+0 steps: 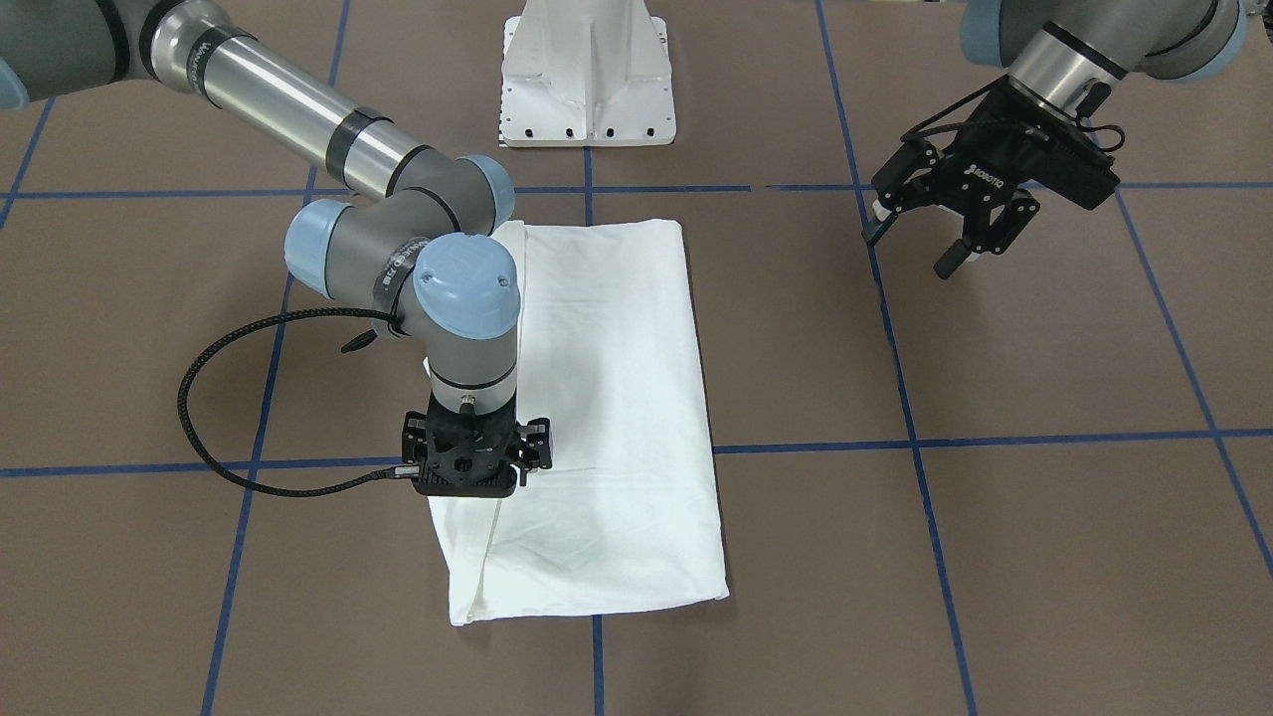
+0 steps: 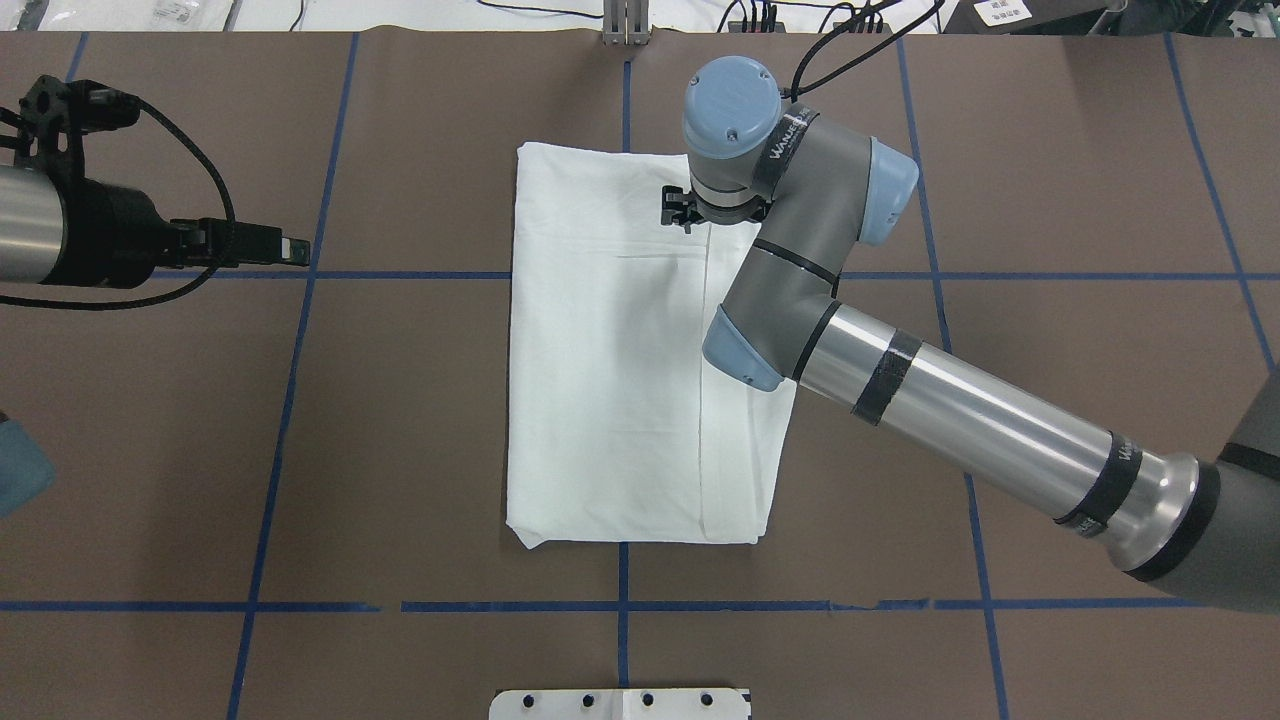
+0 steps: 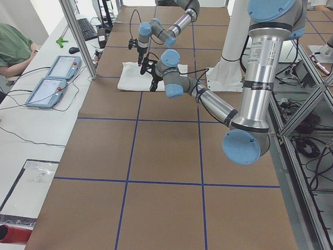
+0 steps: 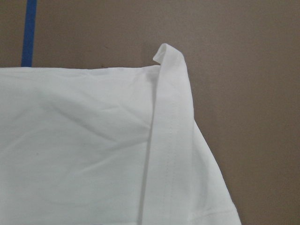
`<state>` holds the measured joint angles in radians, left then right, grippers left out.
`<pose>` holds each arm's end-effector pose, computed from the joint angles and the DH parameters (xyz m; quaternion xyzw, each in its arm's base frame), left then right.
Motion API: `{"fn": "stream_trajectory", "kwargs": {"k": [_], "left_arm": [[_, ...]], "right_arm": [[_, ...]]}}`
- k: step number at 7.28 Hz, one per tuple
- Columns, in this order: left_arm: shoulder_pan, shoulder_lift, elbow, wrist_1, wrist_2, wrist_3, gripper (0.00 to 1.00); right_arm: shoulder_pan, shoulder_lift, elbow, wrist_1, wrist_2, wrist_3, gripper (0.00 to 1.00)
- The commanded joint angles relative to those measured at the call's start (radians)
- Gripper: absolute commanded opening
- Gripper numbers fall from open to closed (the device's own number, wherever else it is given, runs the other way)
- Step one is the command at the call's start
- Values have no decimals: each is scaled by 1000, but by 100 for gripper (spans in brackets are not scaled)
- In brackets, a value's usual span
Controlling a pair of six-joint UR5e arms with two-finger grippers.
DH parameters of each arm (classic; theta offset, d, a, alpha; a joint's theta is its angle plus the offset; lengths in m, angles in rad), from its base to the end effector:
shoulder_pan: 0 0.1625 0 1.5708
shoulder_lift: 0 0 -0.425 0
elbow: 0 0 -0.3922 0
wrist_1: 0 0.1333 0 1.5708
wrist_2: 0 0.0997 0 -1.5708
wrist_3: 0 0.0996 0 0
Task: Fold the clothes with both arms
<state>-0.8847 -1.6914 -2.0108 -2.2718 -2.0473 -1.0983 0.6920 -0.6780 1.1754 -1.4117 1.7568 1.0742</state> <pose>0.2477 -0.4408 0.3078 0.2114 0.5658 -0.0243 0.7966 -0.5538 -0.6081 0.2586 0.1069 -0.3152 0.0621 0.9409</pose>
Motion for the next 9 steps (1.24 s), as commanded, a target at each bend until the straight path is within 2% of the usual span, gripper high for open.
{"fn": "stream_trajectory", "kwargs": {"k": [1,9], "left_arm": [[1,-4,-2,0,-1,0,100],[4,-5,4,0,-1,0,100]], "right_arm": [[-14,3,-43,4,-29,-46,100],[1,2,-89,39,-40,-151,100]]}}
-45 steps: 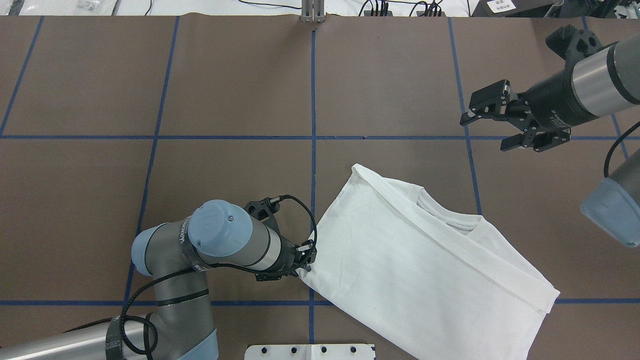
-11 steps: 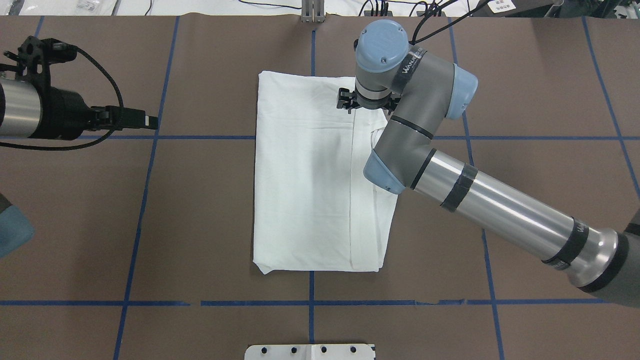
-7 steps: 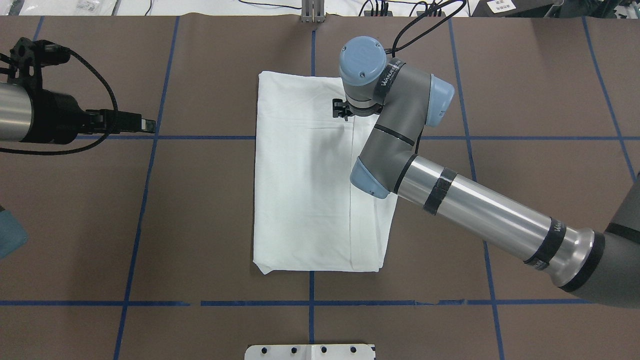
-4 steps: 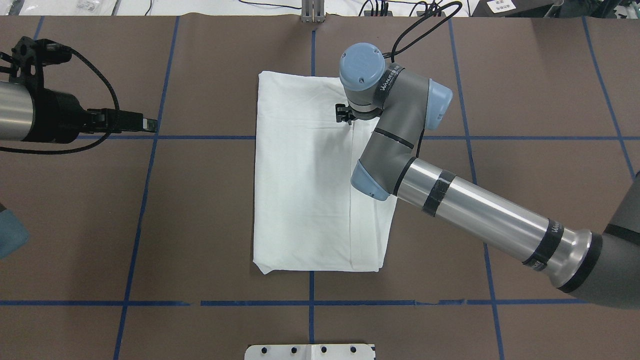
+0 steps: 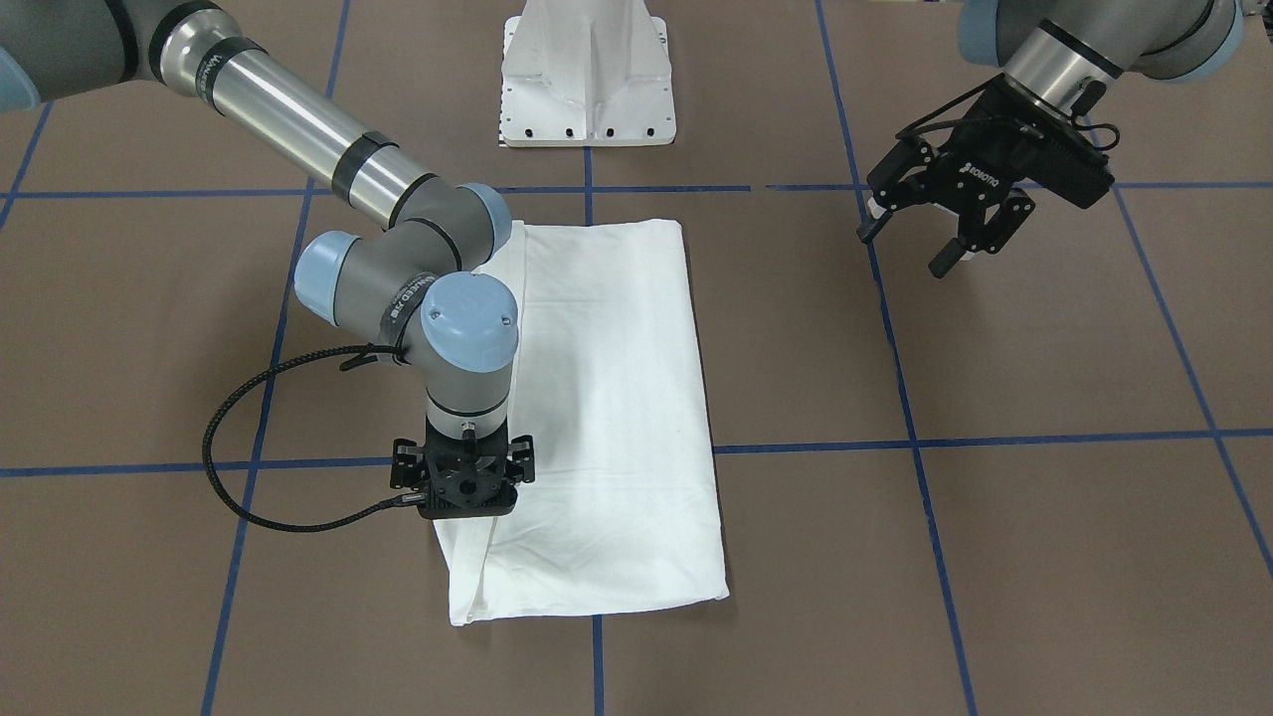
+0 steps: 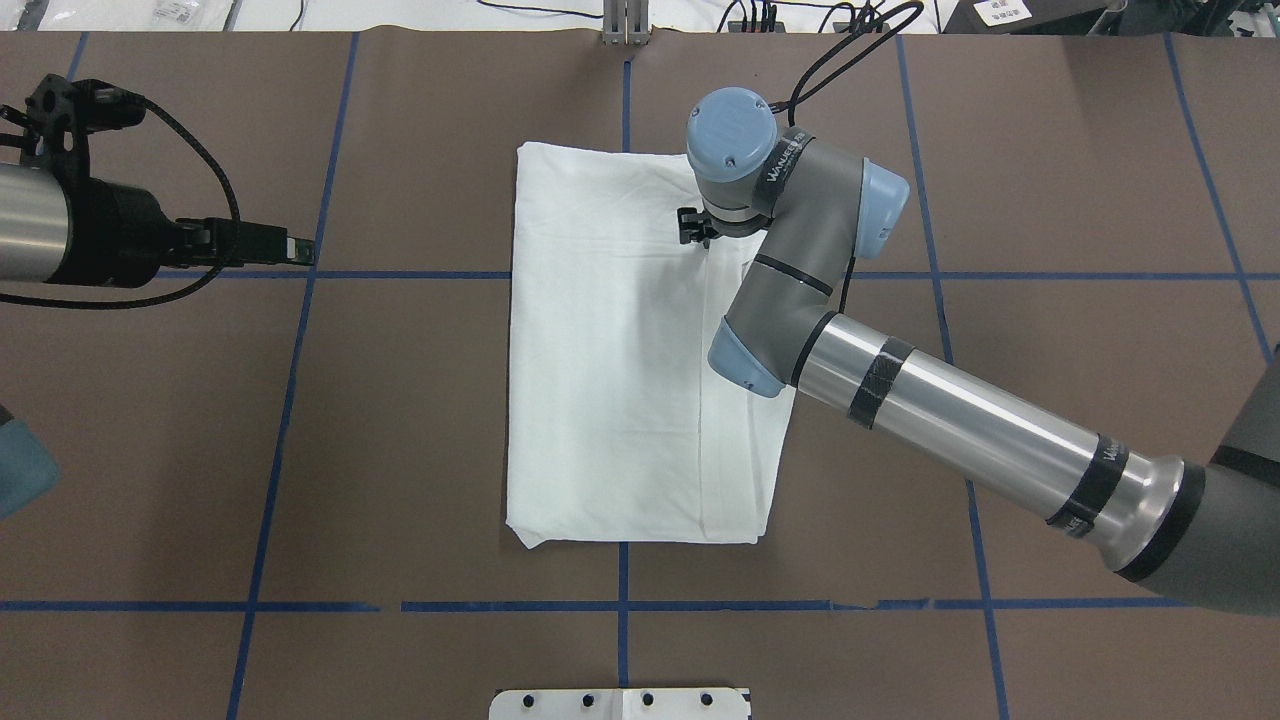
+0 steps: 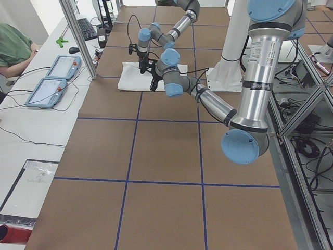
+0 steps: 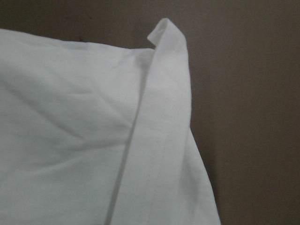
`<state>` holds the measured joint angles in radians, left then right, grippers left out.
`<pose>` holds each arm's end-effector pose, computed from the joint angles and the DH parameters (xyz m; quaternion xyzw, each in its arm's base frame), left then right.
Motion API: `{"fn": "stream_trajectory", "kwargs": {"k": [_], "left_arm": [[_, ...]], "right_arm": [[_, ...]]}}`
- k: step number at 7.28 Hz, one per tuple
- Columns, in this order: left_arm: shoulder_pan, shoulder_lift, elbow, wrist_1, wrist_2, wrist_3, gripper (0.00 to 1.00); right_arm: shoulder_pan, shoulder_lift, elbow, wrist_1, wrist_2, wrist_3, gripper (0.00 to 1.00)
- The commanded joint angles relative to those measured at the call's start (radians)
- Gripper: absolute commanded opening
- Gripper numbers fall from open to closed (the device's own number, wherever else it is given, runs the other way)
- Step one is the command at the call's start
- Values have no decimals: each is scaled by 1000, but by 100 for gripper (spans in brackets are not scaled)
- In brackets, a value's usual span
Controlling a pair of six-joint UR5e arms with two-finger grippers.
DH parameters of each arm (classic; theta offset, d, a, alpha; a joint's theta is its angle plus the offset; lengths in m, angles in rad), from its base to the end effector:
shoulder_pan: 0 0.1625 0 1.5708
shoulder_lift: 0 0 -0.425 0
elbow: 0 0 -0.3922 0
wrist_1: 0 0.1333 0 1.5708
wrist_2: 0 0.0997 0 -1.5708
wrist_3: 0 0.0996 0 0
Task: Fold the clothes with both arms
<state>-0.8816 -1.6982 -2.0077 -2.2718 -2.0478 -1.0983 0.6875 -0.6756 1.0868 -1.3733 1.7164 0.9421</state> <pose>0.2502 -0.4414 0.3058 0.2115 0.5672 -0.0224 0.7957 -0.5655 -0.6181 0.2954 0.1279 -0.2789 0.0062 0.9517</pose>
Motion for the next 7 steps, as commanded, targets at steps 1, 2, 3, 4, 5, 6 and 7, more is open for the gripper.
{"fn": "stream_trajectory", "kwargs": {"k": [1,2,3,4,5,6,7], "left_arm": [[1,0,6,0,0,0,100],[3,-1,9,0,0,0,100],[4,-3,9,0,0,-2,100],[6,-4,10,0,0,-3,100],[6,-5,10,0,0,-6,100],[7,-6,10,0,0,-8,100],[7,-6,10,0,0,-9,100]], "right_arm": [[15,-2,2,0,9,-22,100],[18,-7,8,-1,11,-22,100],[26,-16,15,-4,14,-43,100],[38,-41,39,-7,37,-64,100],[46,-94,88,-7,46,-84,100],[62,-134,129,-9,63,-112,100],[79,-188,169,-4,92,-144,100]]}}
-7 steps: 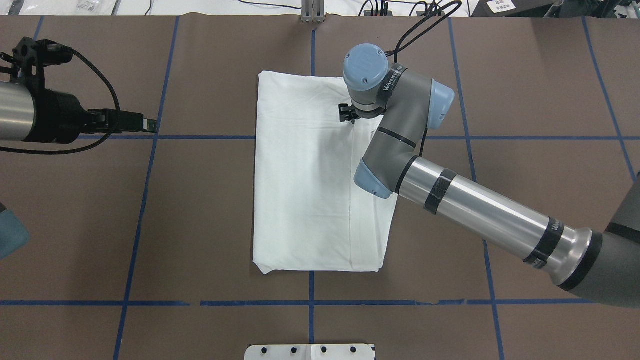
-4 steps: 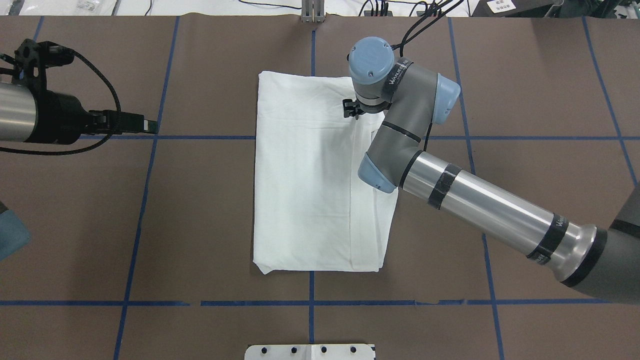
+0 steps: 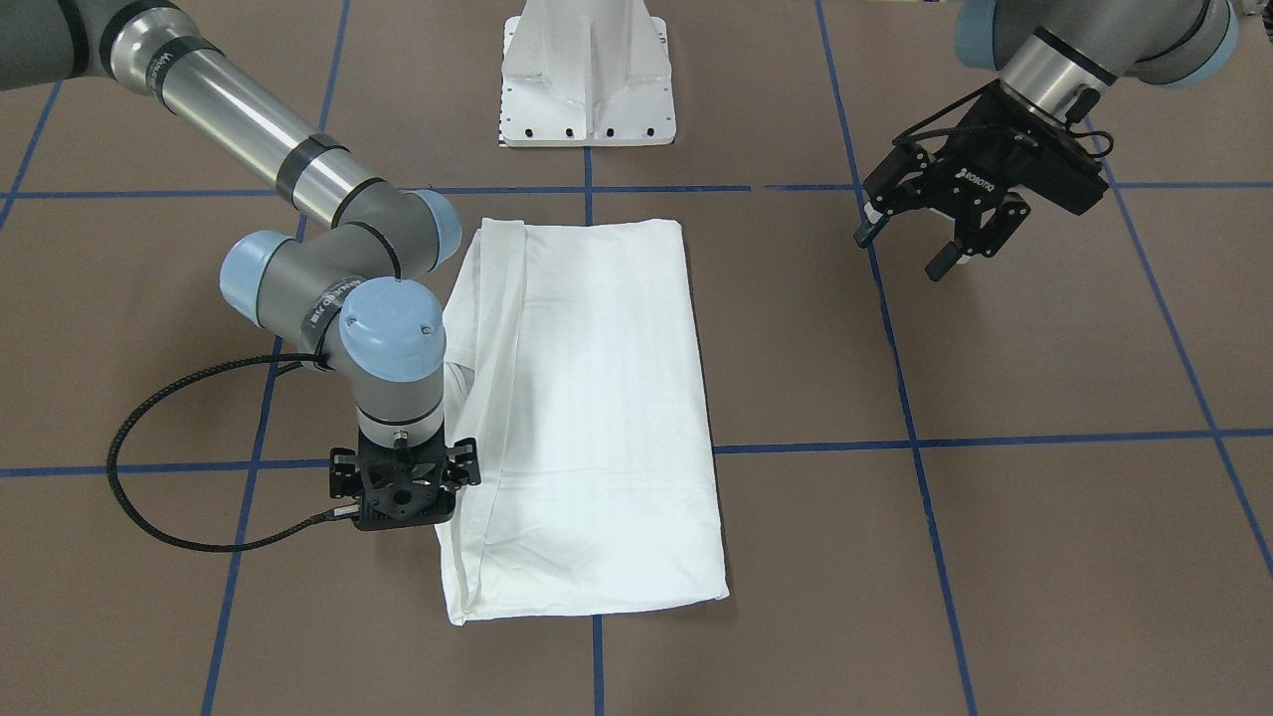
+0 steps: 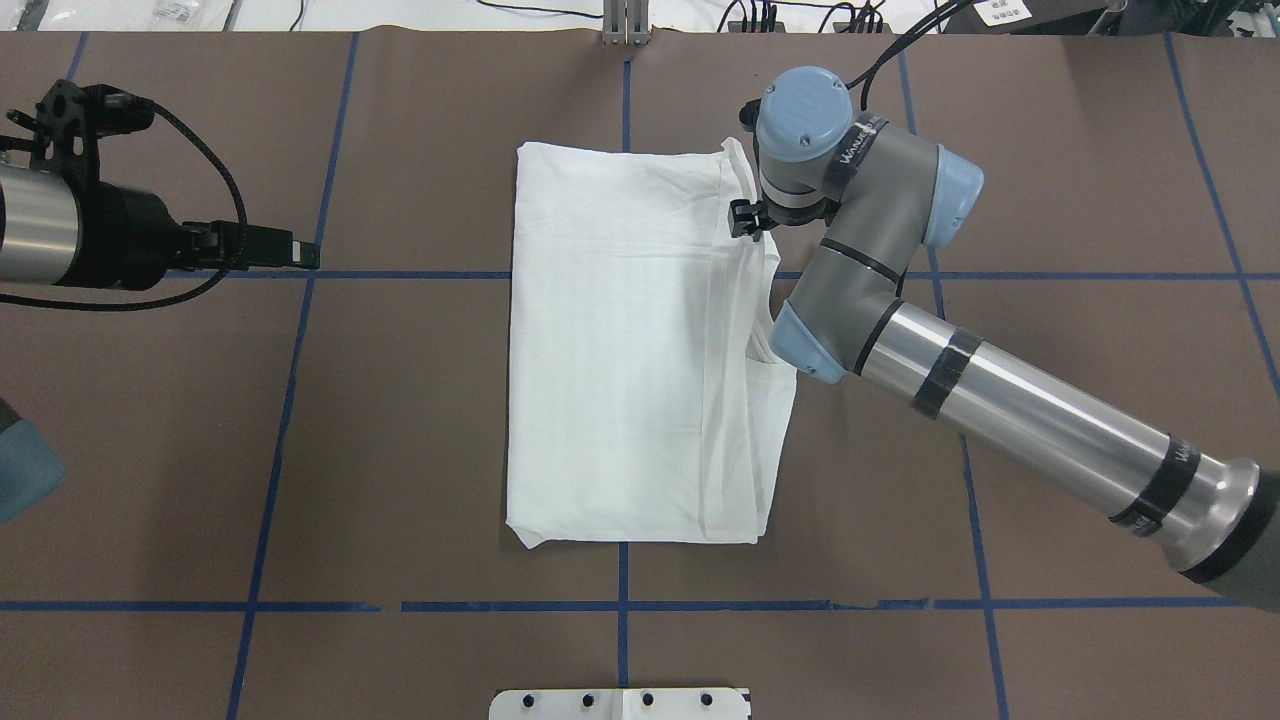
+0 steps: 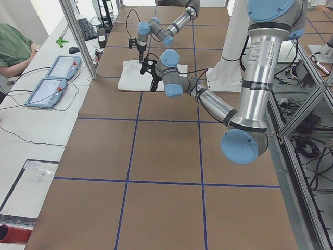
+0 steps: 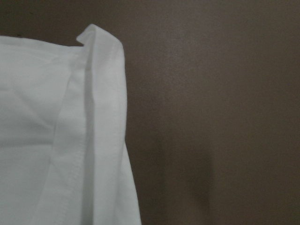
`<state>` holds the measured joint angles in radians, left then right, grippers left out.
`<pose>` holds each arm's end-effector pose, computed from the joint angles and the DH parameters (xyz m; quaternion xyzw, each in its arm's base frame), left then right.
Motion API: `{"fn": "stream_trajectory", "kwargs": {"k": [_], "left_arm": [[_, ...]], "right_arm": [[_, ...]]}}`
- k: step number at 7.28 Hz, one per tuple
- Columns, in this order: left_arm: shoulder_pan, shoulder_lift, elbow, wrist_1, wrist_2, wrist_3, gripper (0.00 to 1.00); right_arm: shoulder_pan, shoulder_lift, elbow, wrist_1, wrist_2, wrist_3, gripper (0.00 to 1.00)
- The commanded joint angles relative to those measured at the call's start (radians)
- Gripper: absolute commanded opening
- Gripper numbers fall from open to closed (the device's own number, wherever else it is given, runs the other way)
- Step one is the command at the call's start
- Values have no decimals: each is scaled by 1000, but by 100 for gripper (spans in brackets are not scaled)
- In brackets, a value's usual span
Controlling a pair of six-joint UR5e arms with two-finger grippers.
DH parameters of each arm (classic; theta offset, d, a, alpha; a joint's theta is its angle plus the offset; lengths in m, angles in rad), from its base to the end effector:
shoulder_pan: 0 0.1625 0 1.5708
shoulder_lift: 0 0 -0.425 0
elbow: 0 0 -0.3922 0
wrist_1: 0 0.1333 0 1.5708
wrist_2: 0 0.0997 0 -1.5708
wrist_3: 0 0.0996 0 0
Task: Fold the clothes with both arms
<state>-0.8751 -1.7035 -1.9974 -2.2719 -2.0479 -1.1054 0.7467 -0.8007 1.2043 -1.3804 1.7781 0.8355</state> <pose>0.2554 -0.4425 0.3077 0.2061 0.5673 -0.0233 0.7969 -0.5059 -0.6219 0.3385 0.1235 -0.2815 -0.0249 0.9512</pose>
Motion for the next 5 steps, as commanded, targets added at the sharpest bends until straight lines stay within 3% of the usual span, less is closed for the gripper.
{"fn": "stream_trajectory", "kwargs": {"k": [1,3,5], "left_arm": [[2,-1,0,0,0,-4,100],[2,-1,9,0,0,-4,100],[2,-2,18,-1,0,-2,100]], "right_arm": [[37,-113,87,9,32,-82,100],[75,-106,107,0,93,-98,100],[72,-68,104,1,92,-85,100]]}}
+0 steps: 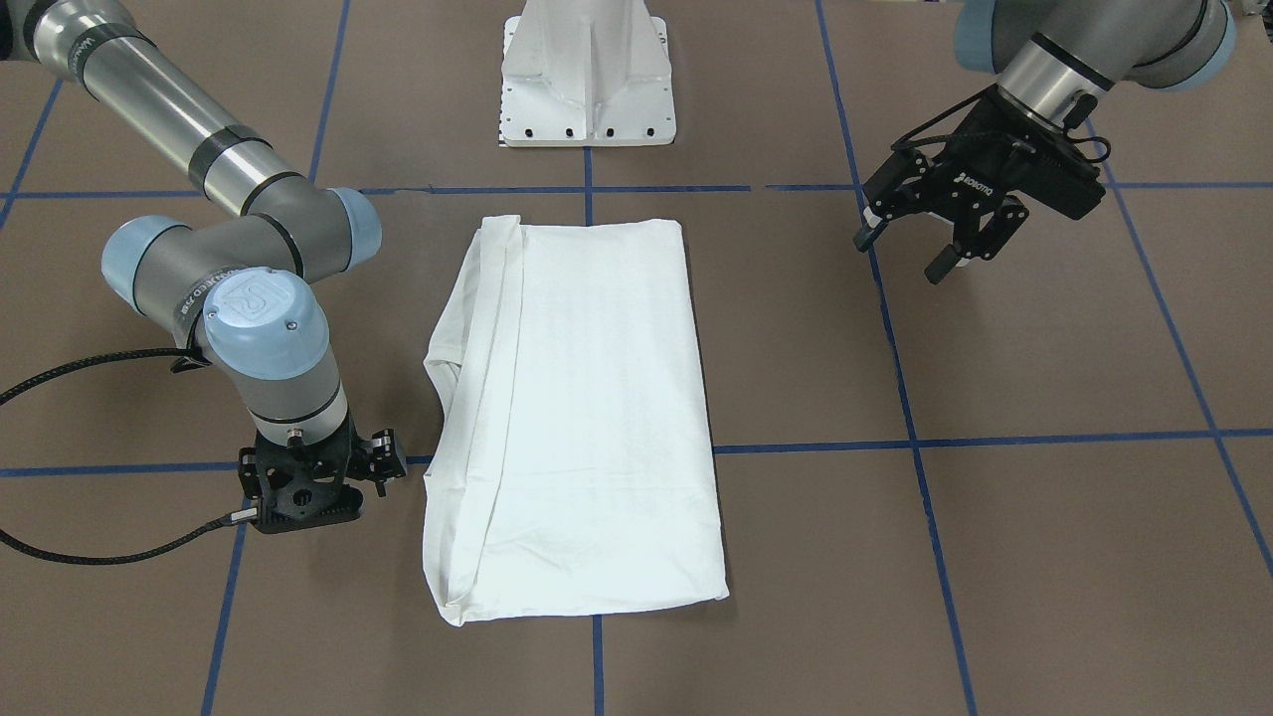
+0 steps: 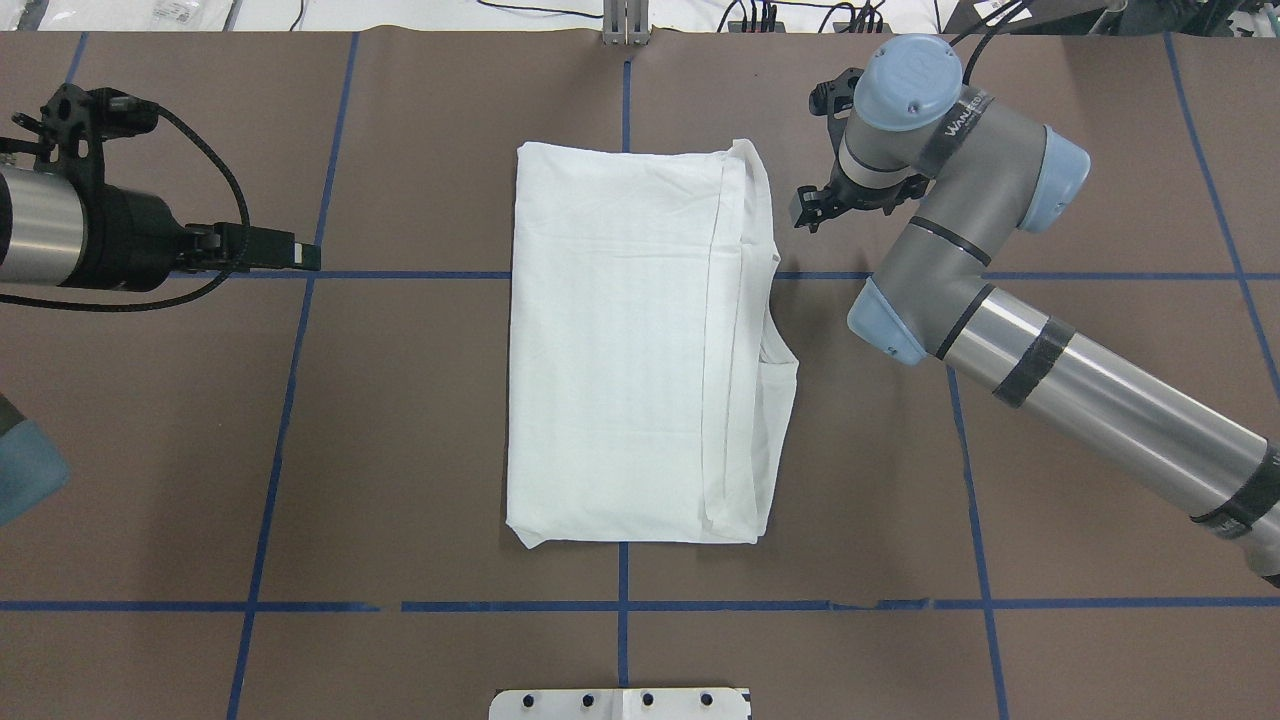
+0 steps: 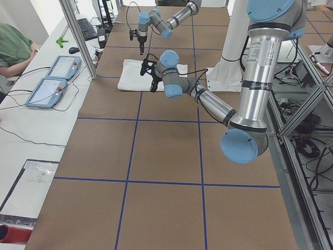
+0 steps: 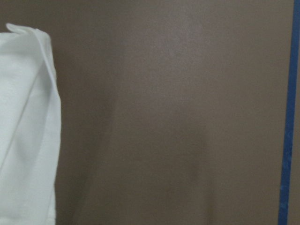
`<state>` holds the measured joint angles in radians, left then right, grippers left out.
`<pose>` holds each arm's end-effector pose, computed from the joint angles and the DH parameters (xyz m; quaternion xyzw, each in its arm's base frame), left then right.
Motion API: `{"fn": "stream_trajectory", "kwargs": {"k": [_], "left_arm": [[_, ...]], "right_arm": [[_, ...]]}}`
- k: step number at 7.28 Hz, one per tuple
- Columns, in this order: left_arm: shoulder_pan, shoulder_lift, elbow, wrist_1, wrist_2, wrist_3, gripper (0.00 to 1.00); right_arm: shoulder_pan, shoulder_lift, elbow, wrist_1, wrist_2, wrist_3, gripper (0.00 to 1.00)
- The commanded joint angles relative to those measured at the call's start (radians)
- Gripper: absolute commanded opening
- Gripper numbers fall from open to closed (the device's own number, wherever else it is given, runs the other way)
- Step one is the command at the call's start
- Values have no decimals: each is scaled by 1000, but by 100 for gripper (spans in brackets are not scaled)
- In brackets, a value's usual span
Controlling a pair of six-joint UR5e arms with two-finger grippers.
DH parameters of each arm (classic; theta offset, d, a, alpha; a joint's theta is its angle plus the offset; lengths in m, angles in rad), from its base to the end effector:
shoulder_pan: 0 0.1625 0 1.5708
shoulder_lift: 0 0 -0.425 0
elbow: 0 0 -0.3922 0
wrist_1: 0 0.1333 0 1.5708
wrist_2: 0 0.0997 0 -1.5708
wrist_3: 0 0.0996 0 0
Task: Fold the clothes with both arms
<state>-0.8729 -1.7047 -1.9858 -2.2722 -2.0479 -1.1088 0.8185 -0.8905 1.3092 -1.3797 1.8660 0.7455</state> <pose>0.2585 -0.4445 0.3123 0.2015 0.5652 -0.0254 0.7996 -0.4445 -0.6276 0.3544 0.1220 -0.3049 -0.0474 0.9434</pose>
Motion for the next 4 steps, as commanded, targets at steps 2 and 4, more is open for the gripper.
{"fn": "stream_trajectory", "kwargs": {"k": [2,4], "left_arm": [[0,-1,18,-1,0,9,100],[0,-1,19,-1,0,10,100]], "right_arm": [[-5,141,-95,4,-17,102,100],[-12,247,-233,10,-79,103,100]]}}
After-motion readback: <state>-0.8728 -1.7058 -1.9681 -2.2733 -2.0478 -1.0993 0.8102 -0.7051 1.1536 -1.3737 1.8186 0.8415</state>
